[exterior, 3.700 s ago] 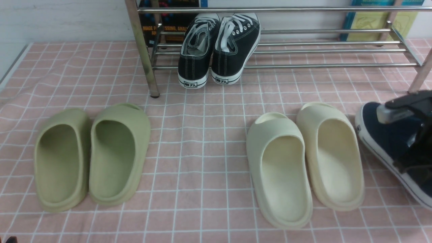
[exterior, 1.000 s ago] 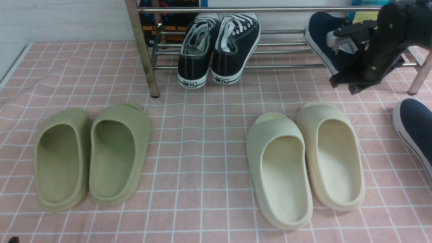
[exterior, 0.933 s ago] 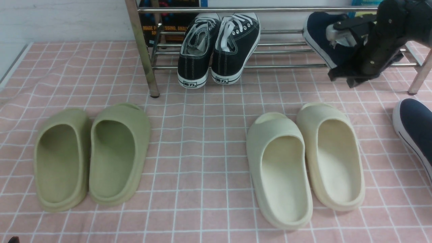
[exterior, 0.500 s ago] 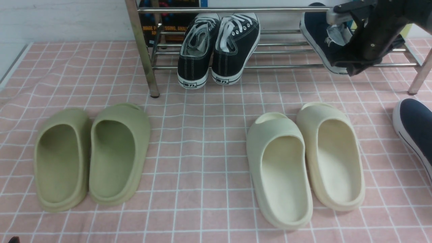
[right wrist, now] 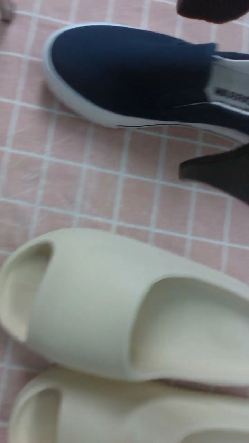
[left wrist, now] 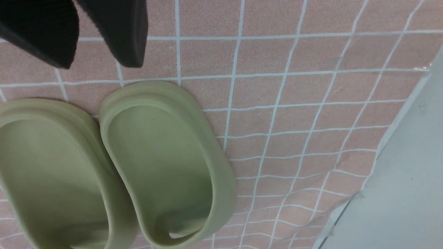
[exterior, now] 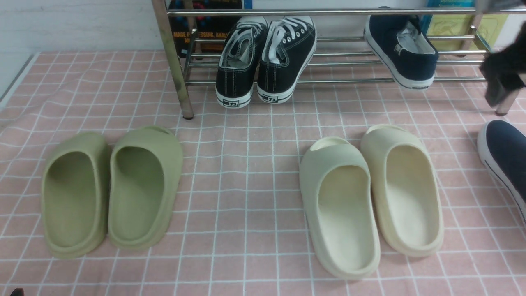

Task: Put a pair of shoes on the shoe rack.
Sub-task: Use the right arm to grab the shoe closest to it

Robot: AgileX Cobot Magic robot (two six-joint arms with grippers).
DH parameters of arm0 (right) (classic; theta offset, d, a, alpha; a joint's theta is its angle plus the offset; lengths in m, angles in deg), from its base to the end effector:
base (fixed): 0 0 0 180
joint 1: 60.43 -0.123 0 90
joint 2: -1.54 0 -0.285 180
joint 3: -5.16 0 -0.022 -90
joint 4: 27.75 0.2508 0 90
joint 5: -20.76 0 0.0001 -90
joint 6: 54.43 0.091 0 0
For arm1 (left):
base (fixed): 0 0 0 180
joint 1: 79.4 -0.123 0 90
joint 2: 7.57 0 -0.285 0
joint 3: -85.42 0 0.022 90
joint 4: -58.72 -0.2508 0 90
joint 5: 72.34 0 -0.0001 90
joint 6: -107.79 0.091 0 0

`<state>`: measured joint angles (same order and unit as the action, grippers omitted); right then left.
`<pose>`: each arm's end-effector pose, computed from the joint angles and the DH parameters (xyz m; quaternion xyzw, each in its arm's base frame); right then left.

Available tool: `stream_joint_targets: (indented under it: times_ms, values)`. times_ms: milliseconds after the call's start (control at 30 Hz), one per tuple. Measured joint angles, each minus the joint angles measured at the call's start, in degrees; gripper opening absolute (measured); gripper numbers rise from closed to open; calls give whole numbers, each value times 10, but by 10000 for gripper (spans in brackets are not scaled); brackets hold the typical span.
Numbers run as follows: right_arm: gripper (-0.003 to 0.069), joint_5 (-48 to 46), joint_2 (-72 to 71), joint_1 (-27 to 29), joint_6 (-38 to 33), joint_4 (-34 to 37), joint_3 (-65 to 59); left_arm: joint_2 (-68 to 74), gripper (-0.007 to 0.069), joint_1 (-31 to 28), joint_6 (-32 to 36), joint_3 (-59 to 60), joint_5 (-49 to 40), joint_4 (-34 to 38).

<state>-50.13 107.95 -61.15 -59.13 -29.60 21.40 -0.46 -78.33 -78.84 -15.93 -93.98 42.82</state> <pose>0.3608 0.0018 0.3316 -0.0493 0.9850 -0.0216 0.1639 0.0526 0.0082 0.1727 0.0346 0.8008 0.0776 0.5929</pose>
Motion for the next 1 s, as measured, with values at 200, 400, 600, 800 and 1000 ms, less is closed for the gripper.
stream_joint_targets:
  times_ms: [200, 400, 600, 800, 1000]
  values:
    - [519, 28, -61, 43, 14, -2, -202, 0, 239, 0, 0, 0, 0, 0]
    - [476, 157, -60, 71, 56, -31, -323, 0, 239, 0, 0, 0, 0, 0]
    - [416, 219, -24, 82, 76, -44, -345, 0, 239, 0, 0, 0, 0, 0]
    - [177, 228, -5, 81, 69, -39, -346, 0, 239, 0, 0, 0, 0, 0]
    - [15, 181, -58, 71, 66, -18, -321, 0, 239, 0, 0, 0, 0, -1]
